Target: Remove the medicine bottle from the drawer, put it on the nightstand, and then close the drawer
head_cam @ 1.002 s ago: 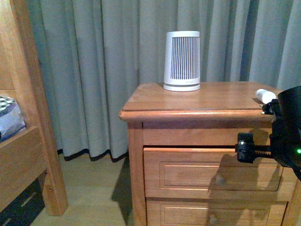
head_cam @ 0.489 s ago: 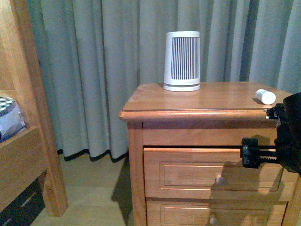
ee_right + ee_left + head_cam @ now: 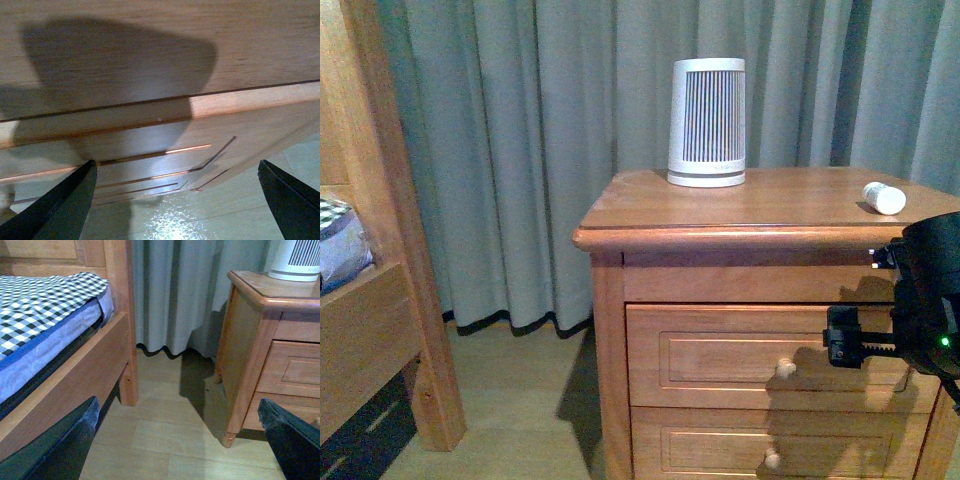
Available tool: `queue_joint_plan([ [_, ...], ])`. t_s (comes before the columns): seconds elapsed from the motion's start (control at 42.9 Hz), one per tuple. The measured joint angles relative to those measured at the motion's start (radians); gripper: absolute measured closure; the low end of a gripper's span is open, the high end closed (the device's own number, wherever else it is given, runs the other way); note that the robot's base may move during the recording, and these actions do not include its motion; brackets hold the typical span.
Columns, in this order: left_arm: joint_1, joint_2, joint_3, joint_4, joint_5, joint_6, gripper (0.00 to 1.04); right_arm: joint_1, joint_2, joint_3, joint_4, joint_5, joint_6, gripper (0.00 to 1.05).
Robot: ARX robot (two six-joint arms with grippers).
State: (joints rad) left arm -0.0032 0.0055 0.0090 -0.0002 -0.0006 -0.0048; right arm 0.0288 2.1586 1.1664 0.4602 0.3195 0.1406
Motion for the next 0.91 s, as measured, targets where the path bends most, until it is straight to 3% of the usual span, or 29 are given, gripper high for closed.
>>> queue_joint_plan([
  [0.233,0.0,0.0,0.0,0.0,0.0,0.0,0.07,-0.016,-0.133,-0.113,0.037,0.007,-0.029,0.07],
  [0.443,0.0,0.0,0.0,0.0,0.0,0.0,0.07,-0.029,-0.47,-0.346,-0.012,-0.006,-0.039,0.07],
  [0.629,0.0,0.0,0.0,0.0,0.0,0.0,0.07,-0.065,-1.053,-0.625,-0.222,0.02,-0.058,0.07],
  [0.699,0.0,0.0,0.0,0.0,0.0,0.0,0.07,-0.062,-1.226,-0.668,-0.309,0.026,-0.06,0.07],
  [0.839,0.0,0.0,0.0,0.0,0.0,0.0,0.07,-0.004,-1.67,-0.727,-0.62,0.056,-0.048,0.07],
  [0.909,0.0,0.0,0.0,0.0,0.0,0.0,0.07,0.0,-1.738,-0.73,-0.647,0.057,-0.042,0.07],
])
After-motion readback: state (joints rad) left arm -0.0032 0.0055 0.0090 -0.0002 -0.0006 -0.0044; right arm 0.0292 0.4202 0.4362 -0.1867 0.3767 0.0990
